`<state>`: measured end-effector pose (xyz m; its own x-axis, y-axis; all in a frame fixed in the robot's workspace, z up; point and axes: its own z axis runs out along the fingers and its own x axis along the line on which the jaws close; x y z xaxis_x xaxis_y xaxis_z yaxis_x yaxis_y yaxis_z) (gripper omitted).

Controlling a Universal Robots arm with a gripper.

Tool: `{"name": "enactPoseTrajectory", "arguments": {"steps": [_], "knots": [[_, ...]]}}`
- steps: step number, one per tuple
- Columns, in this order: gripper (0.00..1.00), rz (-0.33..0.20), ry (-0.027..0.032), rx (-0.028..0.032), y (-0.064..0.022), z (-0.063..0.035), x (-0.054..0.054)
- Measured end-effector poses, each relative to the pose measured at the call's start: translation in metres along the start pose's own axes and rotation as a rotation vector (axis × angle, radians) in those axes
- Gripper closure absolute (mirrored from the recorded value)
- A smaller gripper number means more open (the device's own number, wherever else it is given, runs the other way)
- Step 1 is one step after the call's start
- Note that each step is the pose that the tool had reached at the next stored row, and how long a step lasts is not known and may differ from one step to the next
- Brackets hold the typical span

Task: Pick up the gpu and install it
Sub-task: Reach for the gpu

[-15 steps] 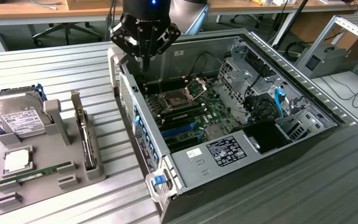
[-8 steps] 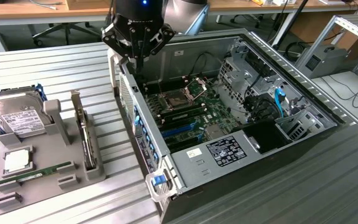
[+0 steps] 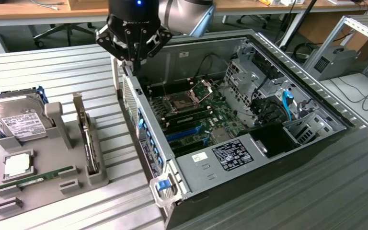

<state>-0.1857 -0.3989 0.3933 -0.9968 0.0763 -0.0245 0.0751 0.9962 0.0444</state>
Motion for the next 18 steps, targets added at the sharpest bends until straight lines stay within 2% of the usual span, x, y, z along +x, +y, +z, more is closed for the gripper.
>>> {"name": "enactPoseTrajectory", "arguments": {"steps": [12,18], "knots": [[0.89,0.0,0.0,0.0,-0.0017,-0.0006,0.023],[0.89,0.001,0.0,0.0001,-0.0037,-0.0014,0.049]]}}
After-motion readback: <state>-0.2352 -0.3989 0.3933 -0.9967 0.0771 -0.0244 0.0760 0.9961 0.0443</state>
